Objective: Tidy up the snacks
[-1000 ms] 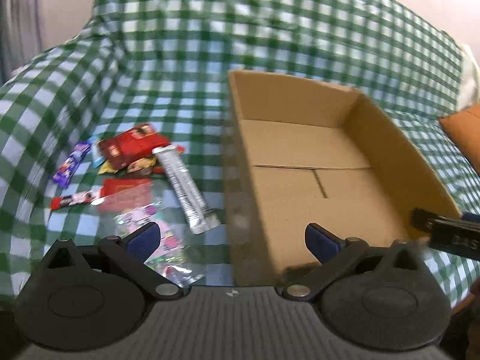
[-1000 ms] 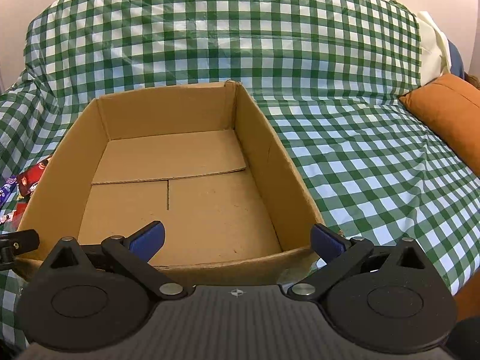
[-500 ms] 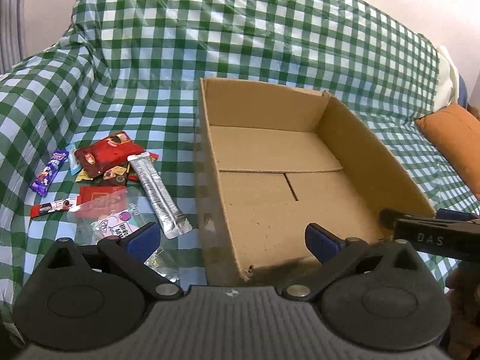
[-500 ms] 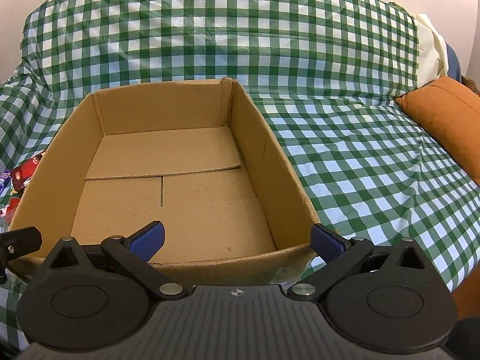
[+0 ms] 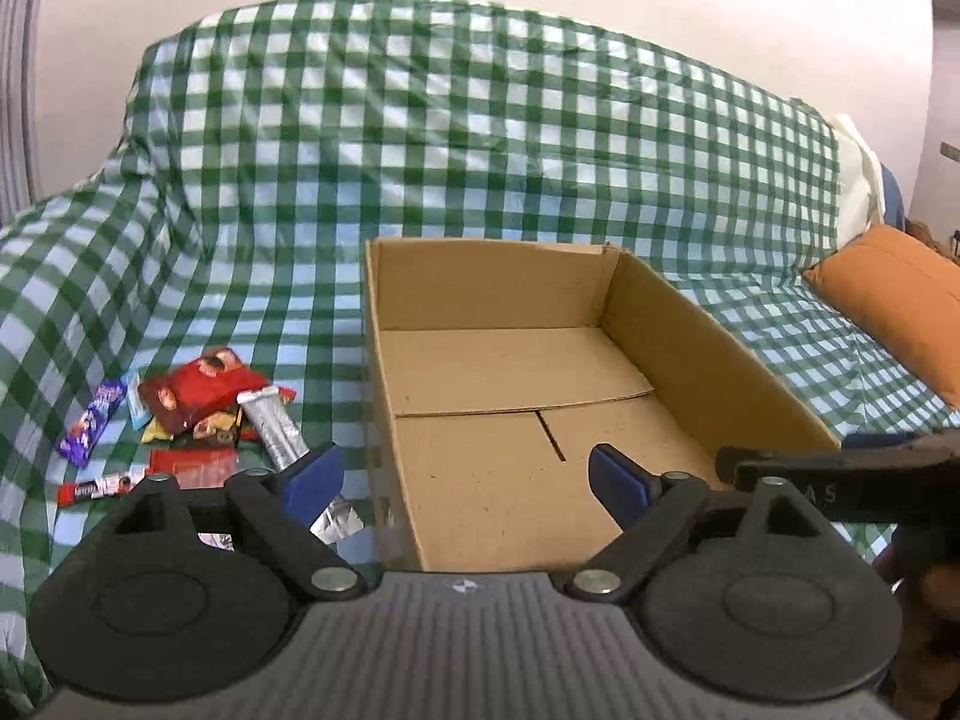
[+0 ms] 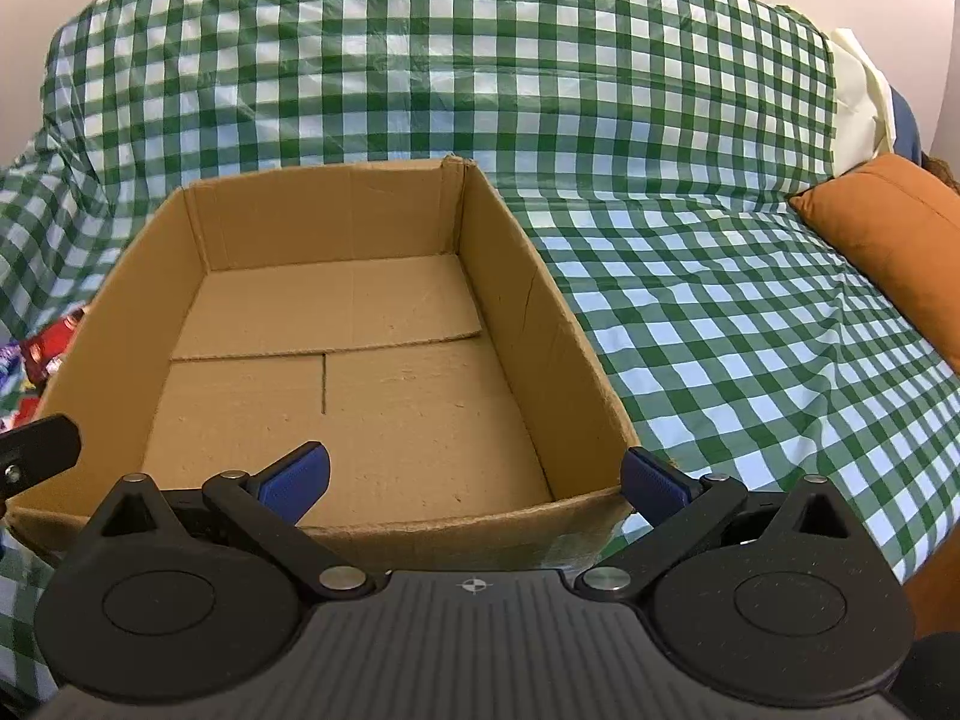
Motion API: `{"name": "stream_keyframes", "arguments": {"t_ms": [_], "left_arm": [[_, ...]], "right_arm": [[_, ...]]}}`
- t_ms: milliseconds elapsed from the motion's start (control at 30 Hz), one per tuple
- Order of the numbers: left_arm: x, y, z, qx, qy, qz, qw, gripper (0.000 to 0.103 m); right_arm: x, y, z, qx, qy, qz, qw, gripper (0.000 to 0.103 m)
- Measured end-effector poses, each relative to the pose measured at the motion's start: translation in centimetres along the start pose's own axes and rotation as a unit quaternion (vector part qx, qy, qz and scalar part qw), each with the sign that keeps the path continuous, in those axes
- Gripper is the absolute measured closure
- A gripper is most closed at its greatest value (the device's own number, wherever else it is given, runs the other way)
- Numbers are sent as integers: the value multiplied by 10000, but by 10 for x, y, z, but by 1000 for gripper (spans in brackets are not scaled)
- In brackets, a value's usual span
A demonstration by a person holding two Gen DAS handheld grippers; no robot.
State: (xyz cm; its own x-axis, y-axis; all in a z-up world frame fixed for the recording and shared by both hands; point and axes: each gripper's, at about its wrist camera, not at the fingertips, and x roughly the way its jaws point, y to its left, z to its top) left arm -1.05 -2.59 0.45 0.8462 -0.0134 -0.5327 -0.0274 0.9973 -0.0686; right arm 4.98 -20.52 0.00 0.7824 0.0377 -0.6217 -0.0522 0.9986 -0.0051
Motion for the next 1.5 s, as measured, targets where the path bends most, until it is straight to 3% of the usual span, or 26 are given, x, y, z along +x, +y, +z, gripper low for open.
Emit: {"name": "stream_keyframes", "arguments": {"t_ms": [167,267,367,533,633,700,767,1067,1267,1300,1400,1500], "left_arm": [[0,1,2,-40,189,-397,9990,15],[-1,3,3,-73,224,-629,9977,24],[-1,5,3,-96,290,-820,9962,39],[-3,5,1,-50,313,-1049,9940,83],[-7,9,3,-79,311,-1127,9931,93],[-10,15,6,-204,363,-1152,9925,94],[-13,25,14,-476,488,-1125,9913,94],[-24,127,63,-1663,181,-657,9837,94],[4,212,39,-2802,177,-186,9596,94],[7,223,28,-3017,249,-120,9530,94],[14,255,13,-3918,415,-198,9189,94],[18,270,12,-4264,436,-141,9034,94]], "right_arm": [[-5,0,-3,67,-287,152,9994,2],[-6,4,-4,7,-376,229,9990,7],[-6,9,-2,-101,-383,281,9988,9],[-7,10,1,-100,-570,334,9978,13],[-7,11,2,-98,-496,393,9979,30],[-6,14,0,-129,-494,494,9975,49],[-7,22,0,-211,-502,604,9967,55],[-14,60,6,-617,-827,1221,9871,55],[-23,106,4,-1137,-966,1785,9726,55],[-23,117,6,-1259,-969,1890,9690,55],[-19,156,19,-1540,-859,2357,9557,55],[-27,195,16,-1877,-670,2860,9373,53]]}}
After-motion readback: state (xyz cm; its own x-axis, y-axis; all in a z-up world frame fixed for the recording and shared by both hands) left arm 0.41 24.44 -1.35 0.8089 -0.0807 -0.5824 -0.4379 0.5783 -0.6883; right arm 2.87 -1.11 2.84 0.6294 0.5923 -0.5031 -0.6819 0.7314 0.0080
